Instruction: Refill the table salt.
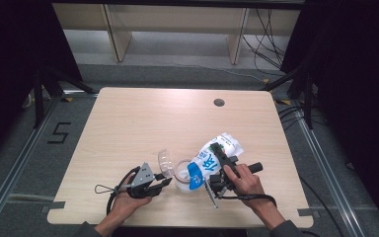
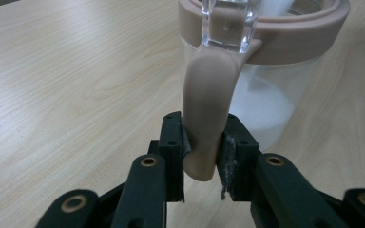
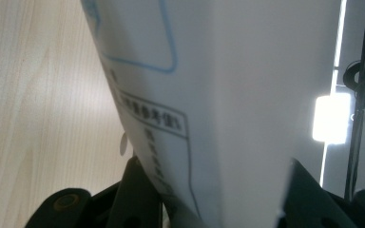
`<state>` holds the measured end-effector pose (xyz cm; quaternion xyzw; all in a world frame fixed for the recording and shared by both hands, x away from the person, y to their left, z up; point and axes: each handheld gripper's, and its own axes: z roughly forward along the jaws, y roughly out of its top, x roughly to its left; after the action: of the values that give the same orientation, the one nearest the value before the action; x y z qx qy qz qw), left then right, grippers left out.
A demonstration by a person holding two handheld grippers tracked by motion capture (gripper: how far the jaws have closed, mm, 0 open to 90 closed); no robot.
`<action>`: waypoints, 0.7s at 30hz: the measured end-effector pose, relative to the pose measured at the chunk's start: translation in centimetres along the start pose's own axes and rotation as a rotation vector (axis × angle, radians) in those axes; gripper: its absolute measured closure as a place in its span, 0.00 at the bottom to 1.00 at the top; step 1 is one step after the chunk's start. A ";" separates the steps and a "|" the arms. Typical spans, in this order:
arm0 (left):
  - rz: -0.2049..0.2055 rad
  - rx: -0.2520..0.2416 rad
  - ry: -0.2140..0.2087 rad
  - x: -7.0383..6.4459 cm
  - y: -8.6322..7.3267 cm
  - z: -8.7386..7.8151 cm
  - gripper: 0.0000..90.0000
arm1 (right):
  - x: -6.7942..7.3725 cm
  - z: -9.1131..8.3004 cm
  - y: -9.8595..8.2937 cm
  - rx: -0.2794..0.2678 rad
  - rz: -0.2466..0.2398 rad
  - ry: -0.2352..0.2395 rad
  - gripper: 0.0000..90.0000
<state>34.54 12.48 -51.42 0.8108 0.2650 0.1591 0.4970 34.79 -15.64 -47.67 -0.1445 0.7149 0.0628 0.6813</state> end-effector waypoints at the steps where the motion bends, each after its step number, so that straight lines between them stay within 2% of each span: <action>1: 0.000 -0.004 -0.003 0.0 0.0 0.0 0.81 | 0.0 0.0 0.0 -0.006 -0.003 -0.003 0.78; 4: -0.012 -0.001 0.001 -0.1 0.0 0.0 0.81 | 0.1 0.0 0.1 -0.014 0.005 -0.007 0.78; 5: 0.002 -0.002 0.003 0.0 0.0 0.0 0.81 | 0.1 0.1 0.1 -0.015 0.004 -0.009 0.78; 10: 0.001 0.000 0.001 0.0 0.0 0.0 0.81 | 0.0 0.1 0.0 -0.014 0.009 -0.011 0.78; 12: 0.002 -0.001 0.003 0.0 0.0 0.0 0.81 | 0.1 0.1 0.1 -0.015 0.004 -0.007 0.78; 13: 0.001 0.000 0.000 0.0 0.0 0.0 0.81 | -0.1 0.1 0.1 -0.026 -0.022 -0.014 0.79; 14: -0.005 -0.001 -0.005 0.0 0.0 0.0 0.81 | 0.1 0.1 0.0 -0.016 0.005 -0.008 0.79; 21: 0.002 0.000 0.004 0.0 0.0 0.0 0.81 | 0.0 0.0 0.0 -0.013 0.004 -0.008 0.79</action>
<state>34.51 12.47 -51.41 0.8107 0.2650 0.1612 0.4965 34.79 -15.60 -47.72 -0.1472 0.7120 0.0694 0.6830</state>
